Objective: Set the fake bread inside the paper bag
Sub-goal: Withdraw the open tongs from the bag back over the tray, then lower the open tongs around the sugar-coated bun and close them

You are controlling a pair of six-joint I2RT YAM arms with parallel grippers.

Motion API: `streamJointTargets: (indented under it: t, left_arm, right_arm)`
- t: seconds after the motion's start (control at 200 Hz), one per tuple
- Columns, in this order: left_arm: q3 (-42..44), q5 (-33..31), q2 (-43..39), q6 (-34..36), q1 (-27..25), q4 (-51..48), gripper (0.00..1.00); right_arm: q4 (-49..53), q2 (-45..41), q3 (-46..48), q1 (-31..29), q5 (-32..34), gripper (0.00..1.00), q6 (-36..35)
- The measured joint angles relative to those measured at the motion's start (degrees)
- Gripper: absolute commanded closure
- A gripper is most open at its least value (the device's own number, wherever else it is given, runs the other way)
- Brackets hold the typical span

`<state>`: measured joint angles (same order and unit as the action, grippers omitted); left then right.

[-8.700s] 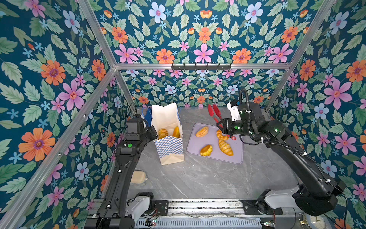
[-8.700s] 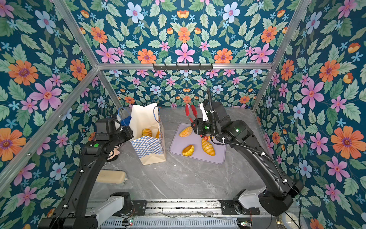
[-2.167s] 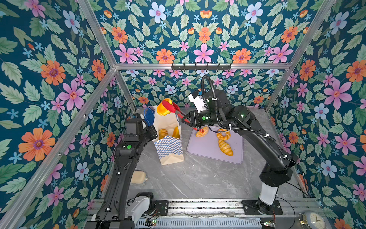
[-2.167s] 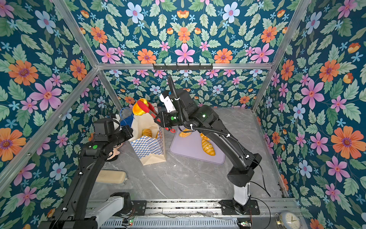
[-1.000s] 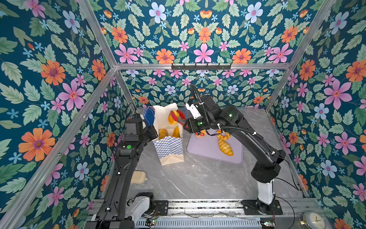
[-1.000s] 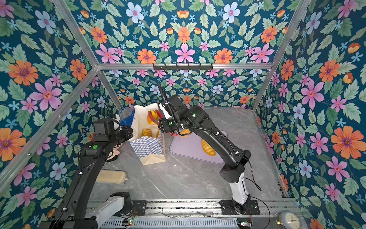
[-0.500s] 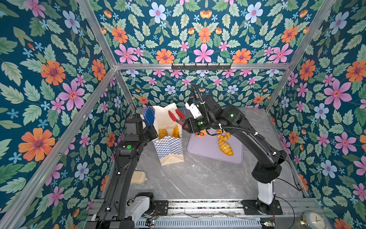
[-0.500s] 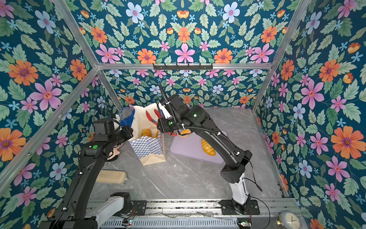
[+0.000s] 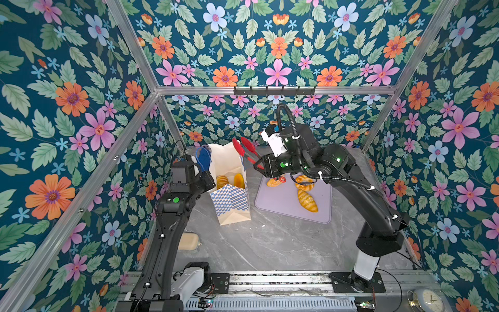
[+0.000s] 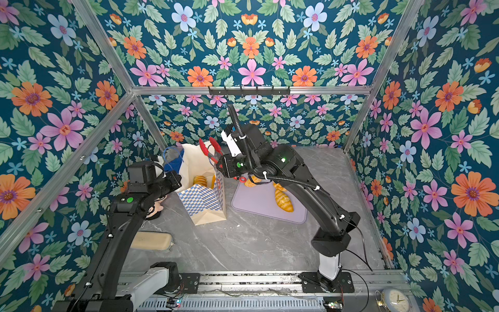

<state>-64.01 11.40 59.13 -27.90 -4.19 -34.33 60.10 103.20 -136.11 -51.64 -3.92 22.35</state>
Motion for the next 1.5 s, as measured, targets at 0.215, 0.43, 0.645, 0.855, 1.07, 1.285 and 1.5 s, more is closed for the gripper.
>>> streamJointTargets:
  t: [0.215,0.43,0.645,0.855,1.07,1.285,1.5]
  left_arm:
    - [0.00,0.02,0.24,0.00,-0.02,0.02,1.00]
    - [0.00,0.02,0.26,0.00,-0.02,0.02,1.00]
    - [0.00,0.02,0.26,0.00,-0.02,0.02,1.00]
    - [0.00,0.04,0.63,0.02,-0.02,0.04,1.00]
    - [0.35,0.04,0.39,0.02,0.00,0.17,1.00]
    - [0.81,0.07,0.09,0.00,0.00,0.48,1.00]
    - [1.29,0.24,-0.50,0.00,0.00,0.81,1.00]
  right_arm:
    - [-3.56,-8.55,10.27,2.27,4.35,0.52,-0.13]
    - [-7.52,-17.92,24.81,10.03,4.76,0.51,2.05]
    - [-7.61,-24.28,42.05,19.71,1.53,0.51,4.55]
    - [-7.96,-26.91,56.48,24.30,-2.82,0.51,6.91]
    - [-14.49,-24.61,62.18,24.48,-9.09,0.52,11.23]
    - [-22.34,-18.36,62.90,24.48,-13.88,0.50,16.13]
    - [-27.08,-12.85,60.92,24.65,-15.56,0.46,19.50]
